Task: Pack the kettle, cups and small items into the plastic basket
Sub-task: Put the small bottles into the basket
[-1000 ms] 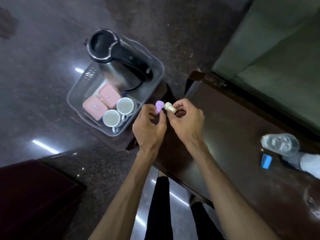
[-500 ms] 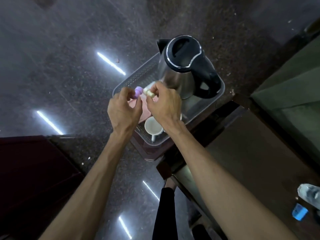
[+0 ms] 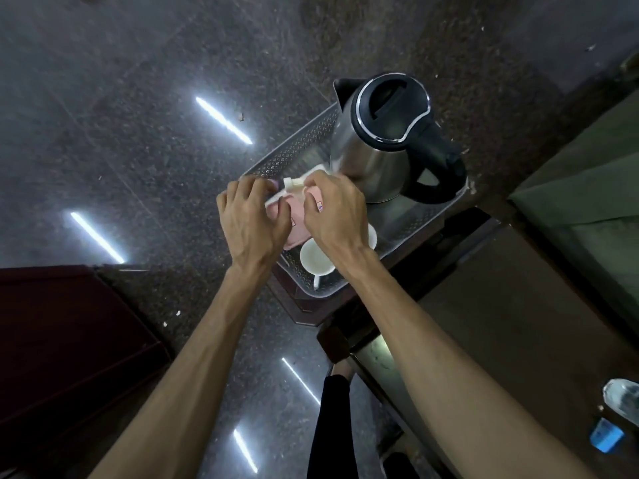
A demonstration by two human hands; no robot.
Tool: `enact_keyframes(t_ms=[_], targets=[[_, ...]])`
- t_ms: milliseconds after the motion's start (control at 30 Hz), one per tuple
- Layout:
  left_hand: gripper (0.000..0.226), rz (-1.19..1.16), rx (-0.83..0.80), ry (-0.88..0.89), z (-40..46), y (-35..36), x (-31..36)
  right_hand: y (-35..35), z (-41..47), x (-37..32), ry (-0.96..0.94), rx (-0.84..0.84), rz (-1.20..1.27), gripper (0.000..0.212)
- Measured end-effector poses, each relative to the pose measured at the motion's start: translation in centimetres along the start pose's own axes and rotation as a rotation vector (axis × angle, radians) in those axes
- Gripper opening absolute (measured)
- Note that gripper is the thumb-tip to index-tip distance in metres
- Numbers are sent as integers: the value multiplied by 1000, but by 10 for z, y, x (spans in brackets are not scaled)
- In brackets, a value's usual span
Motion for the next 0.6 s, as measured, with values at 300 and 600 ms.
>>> enact_keyframes(t_ms=[300, 600], targets=[[5, -286, 21, 99, -44, 23, 119, -71, -63, 92, 174, 146, 119, 6], [6, -422, -271, 244, -120, 82, 257, -154, -156, 226, 411, 280, 105, 11]])
Point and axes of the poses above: each hand's wrist, its own z-axis towards the middle knuckle, its own y-axis out of the palm, x = y × z, the point moved 8 cm from there along z, towards the middle knuckle, and after that the axes turned 10 degrees about y, right-handed, at the moved point
